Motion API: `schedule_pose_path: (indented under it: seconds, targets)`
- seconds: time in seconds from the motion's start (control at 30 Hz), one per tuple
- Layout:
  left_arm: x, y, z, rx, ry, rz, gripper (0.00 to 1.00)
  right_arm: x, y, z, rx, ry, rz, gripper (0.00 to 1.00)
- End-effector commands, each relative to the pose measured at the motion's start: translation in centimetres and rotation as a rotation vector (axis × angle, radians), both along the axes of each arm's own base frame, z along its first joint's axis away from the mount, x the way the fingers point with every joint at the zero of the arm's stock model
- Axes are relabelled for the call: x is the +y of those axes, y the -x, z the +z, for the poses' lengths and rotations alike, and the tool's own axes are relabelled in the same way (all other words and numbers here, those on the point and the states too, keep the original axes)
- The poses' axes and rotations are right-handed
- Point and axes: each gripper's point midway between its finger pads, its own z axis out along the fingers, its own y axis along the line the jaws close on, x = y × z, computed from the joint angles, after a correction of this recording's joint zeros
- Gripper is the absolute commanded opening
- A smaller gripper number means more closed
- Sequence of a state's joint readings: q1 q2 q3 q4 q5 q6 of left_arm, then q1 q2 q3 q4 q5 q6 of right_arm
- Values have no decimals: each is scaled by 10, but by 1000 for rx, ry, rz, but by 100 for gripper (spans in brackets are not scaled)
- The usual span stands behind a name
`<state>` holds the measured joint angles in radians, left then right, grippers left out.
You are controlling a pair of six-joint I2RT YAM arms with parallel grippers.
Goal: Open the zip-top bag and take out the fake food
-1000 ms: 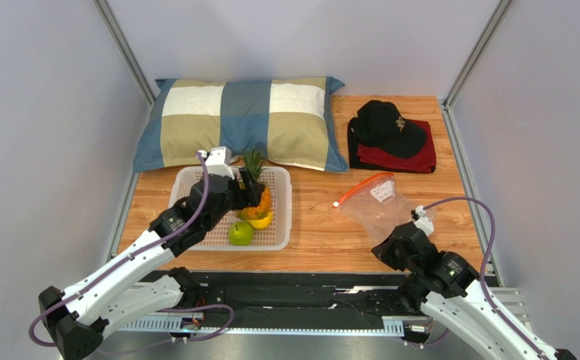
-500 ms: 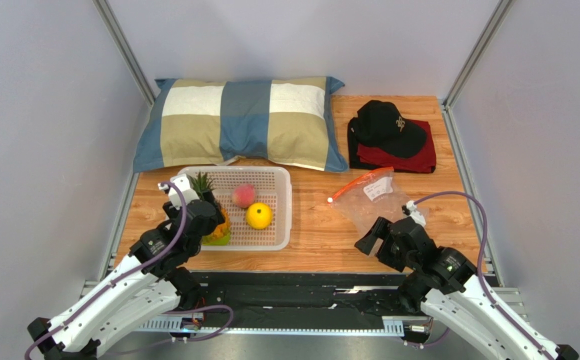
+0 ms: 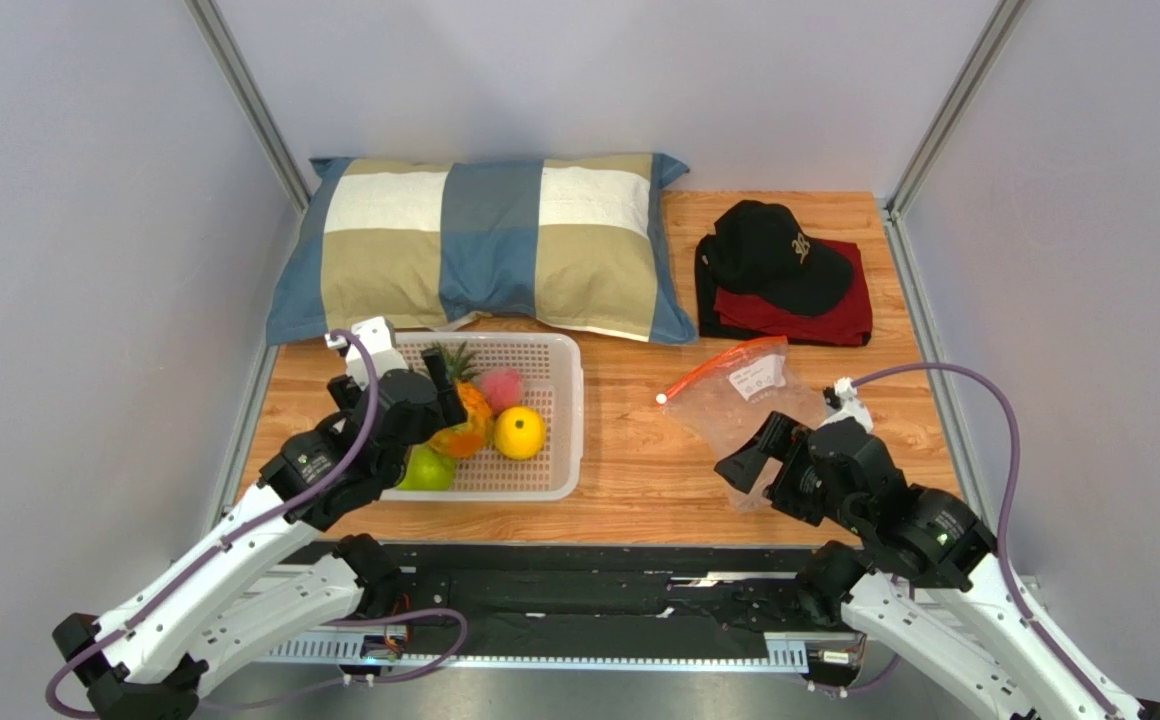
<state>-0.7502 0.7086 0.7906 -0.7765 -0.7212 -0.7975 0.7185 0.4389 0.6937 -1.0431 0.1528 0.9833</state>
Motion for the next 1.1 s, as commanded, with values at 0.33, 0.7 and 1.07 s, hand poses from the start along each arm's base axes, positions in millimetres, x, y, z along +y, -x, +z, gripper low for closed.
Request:
schedule_pose_path:
  seconds: [0.33,0.7,1.07]
  targets:
    - [-118,36,54,-123,343,-696,99,-6,-7,73,-273,-84,40,93]
    - [-135,78,128,-356,474,-970,99,-31,-26,105,-431,0,-57,100]
    - [-78,88,169,-509,348,-833,99,-61,-49,150,-523,217,-143,100]
